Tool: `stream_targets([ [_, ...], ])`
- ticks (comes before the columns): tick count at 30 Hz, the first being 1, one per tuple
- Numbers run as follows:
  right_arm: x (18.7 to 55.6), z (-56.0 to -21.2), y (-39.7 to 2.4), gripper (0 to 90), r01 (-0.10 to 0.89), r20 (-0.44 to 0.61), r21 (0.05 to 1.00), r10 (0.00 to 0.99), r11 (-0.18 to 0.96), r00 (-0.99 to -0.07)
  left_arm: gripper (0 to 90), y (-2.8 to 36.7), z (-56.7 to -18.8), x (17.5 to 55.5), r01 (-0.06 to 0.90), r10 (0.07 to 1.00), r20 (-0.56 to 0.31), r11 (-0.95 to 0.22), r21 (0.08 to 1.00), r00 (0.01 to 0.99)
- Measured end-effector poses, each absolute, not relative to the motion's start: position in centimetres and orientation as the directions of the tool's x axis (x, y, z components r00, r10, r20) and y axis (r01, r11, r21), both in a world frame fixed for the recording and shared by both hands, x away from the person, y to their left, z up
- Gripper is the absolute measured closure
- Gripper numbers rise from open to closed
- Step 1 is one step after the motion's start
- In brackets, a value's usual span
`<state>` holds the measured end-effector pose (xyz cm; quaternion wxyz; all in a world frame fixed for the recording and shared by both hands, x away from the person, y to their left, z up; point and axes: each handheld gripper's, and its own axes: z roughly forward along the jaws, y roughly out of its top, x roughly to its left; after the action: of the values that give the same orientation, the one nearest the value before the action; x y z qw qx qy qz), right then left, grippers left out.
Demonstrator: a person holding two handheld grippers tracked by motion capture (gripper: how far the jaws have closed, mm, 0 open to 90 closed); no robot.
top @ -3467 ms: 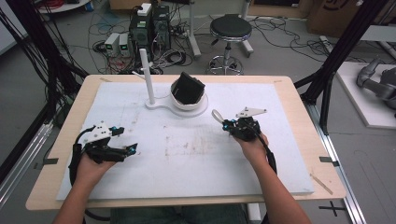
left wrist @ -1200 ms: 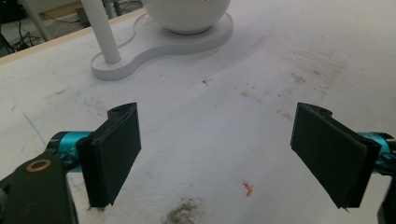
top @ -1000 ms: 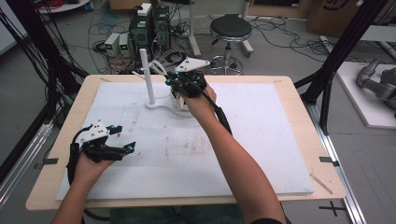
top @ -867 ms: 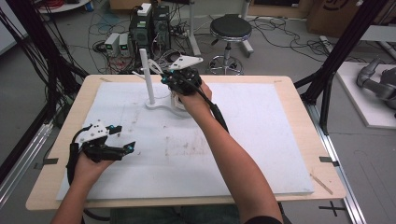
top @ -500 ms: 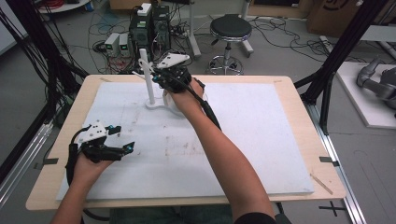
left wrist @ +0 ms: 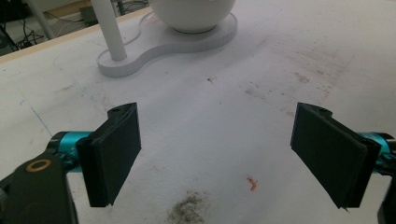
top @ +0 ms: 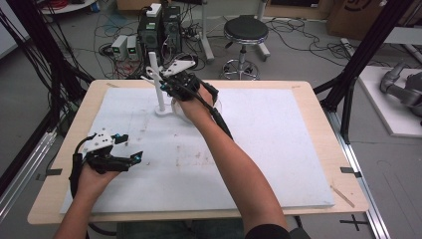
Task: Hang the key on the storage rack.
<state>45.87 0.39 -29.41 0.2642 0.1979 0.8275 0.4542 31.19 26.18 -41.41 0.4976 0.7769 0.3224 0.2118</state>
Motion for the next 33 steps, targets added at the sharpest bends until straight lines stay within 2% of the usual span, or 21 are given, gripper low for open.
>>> stream_targets([
  [13,46.5,-30.5,0.9,82.4,0.103,-0.292,0.824,0.573,0.557,-0.765,16.1,26.3,-41.4,31.2,0.292,0.714,0.003,-0.29,0.911,0.7],
  [15,46.5,-30.5,0.9,79.6,0.115,-0.287,0.819,0.575,0.562,-0.766,16.1,26.3,-41.4,31.2,0.292,0.714,0.005,-0.293,0.91,0.701],
  [17,46.5,-30.5,0.8,67.5,0.116,-0.283,0.829,0.589,0.548,-0.757,16.1,26.3,-41.4,31.2,0.291,0.714,0.005,-0.292,0.911,0.7],
  [21,46.4,-30.3,0.6,67.1,0.103,-0.295,0.83,0.588,0.548,-0.753,16.1,26.2,-41.5,31.2,0.294,0.713,0.005,-0.295,0.909,0.701],
  [24,46.3,-30.0,0.2,63.6,0.11,-0.284,0.836,0.597,0.537,-0.75,16.1,26.2,-41.5,31.2,0.292,0.711,0.006,-0.296,0.909,0.703],
  [31,45.0,-29.3,-2.4,49.5,0.131,-0.246,0.857,0.621,0.497,-0.744,16.1,26.2,-41.4,31.1,0.29,0.711,0.013,-0.304,0.908,0.703],
  [33,44.9,-29.2,-2.9,48.1,0.141,-0.239,0.855,0.62,0.499,-0.747,16.1,26.2,-41.4,31.1,0.292,0.714,0.01,-0.299,0.909,0.7],
])
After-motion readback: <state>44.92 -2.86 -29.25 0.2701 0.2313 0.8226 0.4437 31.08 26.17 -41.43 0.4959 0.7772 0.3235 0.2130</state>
